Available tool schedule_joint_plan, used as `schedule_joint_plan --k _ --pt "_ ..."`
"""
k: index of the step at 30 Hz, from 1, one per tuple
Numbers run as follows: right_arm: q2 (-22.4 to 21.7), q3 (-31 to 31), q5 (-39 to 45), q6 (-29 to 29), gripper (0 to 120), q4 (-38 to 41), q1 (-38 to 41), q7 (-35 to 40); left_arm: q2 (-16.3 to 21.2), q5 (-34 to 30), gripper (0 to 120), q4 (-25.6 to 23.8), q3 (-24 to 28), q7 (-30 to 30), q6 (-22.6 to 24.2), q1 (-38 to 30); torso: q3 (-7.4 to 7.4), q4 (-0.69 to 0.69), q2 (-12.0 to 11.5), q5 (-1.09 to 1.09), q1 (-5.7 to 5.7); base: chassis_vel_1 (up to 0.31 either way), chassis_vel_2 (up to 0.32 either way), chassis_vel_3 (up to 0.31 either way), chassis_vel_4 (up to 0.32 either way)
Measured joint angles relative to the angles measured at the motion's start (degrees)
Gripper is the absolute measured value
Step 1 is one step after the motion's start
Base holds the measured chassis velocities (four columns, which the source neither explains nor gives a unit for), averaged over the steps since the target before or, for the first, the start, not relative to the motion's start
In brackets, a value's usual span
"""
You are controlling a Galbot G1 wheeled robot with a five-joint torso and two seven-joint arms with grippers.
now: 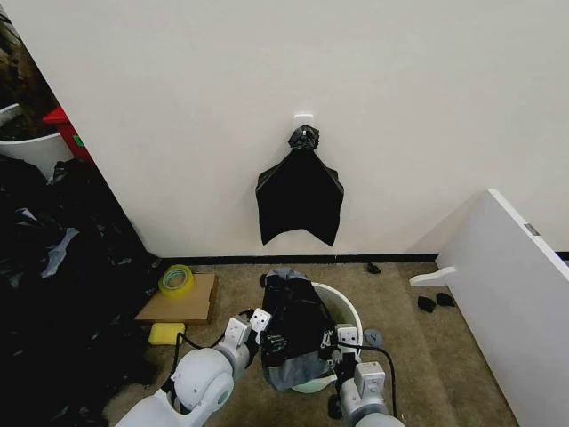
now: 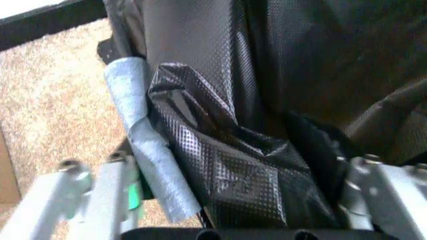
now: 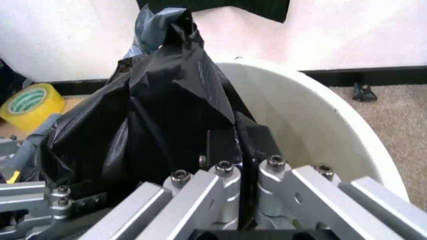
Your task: Place the garbage bag over the trash bin.
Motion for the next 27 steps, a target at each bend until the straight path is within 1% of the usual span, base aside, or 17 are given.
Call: schedule_joint_plan --k 3,4,5,6,8,9,10,11,13,14,15,20,22,23,24,25,27 --pt "-0.08 -0.03 -0.29 0.37 0 0.01 -0.01 -0.12 -0.16 -1.78 54 -0.09 -1.06 -0.96 1.21 0.08 0.0 0.0 0.0 0.0 0.0 0.0 0.0 0.0 0.0" --pt "-0.13 -0.08 -0.48 0.59 0 0.02 0.01 -0.18 -0.26 -3.0 48 -0.32 -1.81 -1.56 2.02 0.24 0.0 0.0 0.0 0.0 0.0 0.0 0.0 0.0 0.0" --pt "-0.13 -0.08 -0.48 0.59 0 0.02 0.01 -0.18 -0.26 -3.0 48 -0.32 -1.81 -1.56 2.02 0.24 0.0 0.0 0.0 0.0 0.0 0.0 0.0 0.0 0.0" --pt "-0.17 -0.12 -0.7 0.81 0 0.02 0.05 -0.24 -0.33 -3.91 45 -0.54 -2.38 -1.99 2.67 0.42 0.0 0.0 0.0 0.0 0.0 0.0 0.0 0.0 0.0" --pt "-0.21 -0.07 -1.91 1.68 0 -0.04 0.07 -0.65 -0.29 -5.19 30 -1.1 -3.67 -2.41 3.58 0.97 0.0 0.0 0.0 0.0 0.0 0.0 0.0 0.0 0.0" --pt "-0.21 -0.07 -1.91 1.68 0 -0.04 0.07 -0.65 -0.29 -5.19 30 -1.1 -3.67 -2.41 3.58 0.97 0.0 0.0 0.0 0.0 0.0 0.0 0.0 0.0 0.0" --pt "-0.23 0.03 -2.47 2.04 0 -0.09 0.03 -0.85 -0.14 -5.45 27 -1.39 -4.16 -2.42 3.66 1.28 0.0 0.0 0.0 0.0 0.0 0.0 0.0 0.0 0.0" --pt "-0.27 0.17 -3.15 2.44 0 -0.16 -0.04 -1.06 0.12 -5.61 22 -1.69 -4.71 -2.42 3.56 1.65 0.0 0.0 0.0 -0.01 0.0 0.0 0.0 0.0 0.0" --pt "-0.33 0.35 -3.82 2.92 0 -0.29 -0.09 -1.35 0.42 -5.68 20 -1.95 -5.12 -2.32 3.04 1.97 0.0 0.0 0.0 0.0 0.0 0.0 0.0 0.0 0.0" --pt "-0.41 0.73 -4.83 4.13 0 -0.61 -0.17 -1.94 0.97 -5.54 11 -2.39 -5.63 -1.45 1.48 2.55 0.0 0.0 0.0 0.0 0.0 0.0 0.0 0.0 0.0" --pt "-0.42 1.06 -5.51 5.11 0 -0.84 -0.23 -2.46 1.43 -5.08 8 -2.73 -5.85 -0.25 0.35 3.03 0.0 0.0 0.0 0.0 0.0 0.0 0.0 0.0 0.0" --pt "-0.36 2.23 -6.08 7.8 0 -1.07 -0.24 -3.91 2.5 -3.46 4 -3.54 -6.35 2.23 -1.1 4.13 0.0 0.0 0.0 0.0 0.0 0.0 0.0 0.0 0.0" --pt "-0.44 3.69 -5.7 9.2 0 -0.84 -0.02 -4.59 3.67 -0.49 4 -4.19 -6.86 4.38 -2.85 5.56 0.0 0.0 0.0 0.0 0.0 0.0 0.0 0.0 0.0" --pt "-0.48 3.92 -5.57 9.28 0 -0.73 0.0 -4.61 3.82 -0.04 4 -4.24 -6.94 4.66 -3.27 5.77 0.0 0.0 0.0 0.0 0.0 0.0 0.0 0.0 0.0" --pt "-0.7 4.63 -5.05 9.37 0 -0.26 0.01 -4.62 4.31 1.33 4 -4.39 -7.21 5.5 -5.12 6.62 0.0 0.01 0.0 0.01 0.0 0.0 0.0 0.0 0.0" --pt "-0.7 4.63 -5.05 9.37 0 -0.26 0.01 -4.62 4.31 1.33 4 -4.39 -7.21 5.5 -5.12 6.62 0.0 0.01 0.0 0.01 0.0 0.0 0.0 0.0 0.0" --pt "-1.01 5.29 -4.4 9.37 0 0.29 -0.15 -4.56 4.72 2.82 4 -4.5 -7.52 6.46 -7.4 7.52 0.0 0.0 0.0 0.0 0.0 0.0 0.0 0.0 0.0"
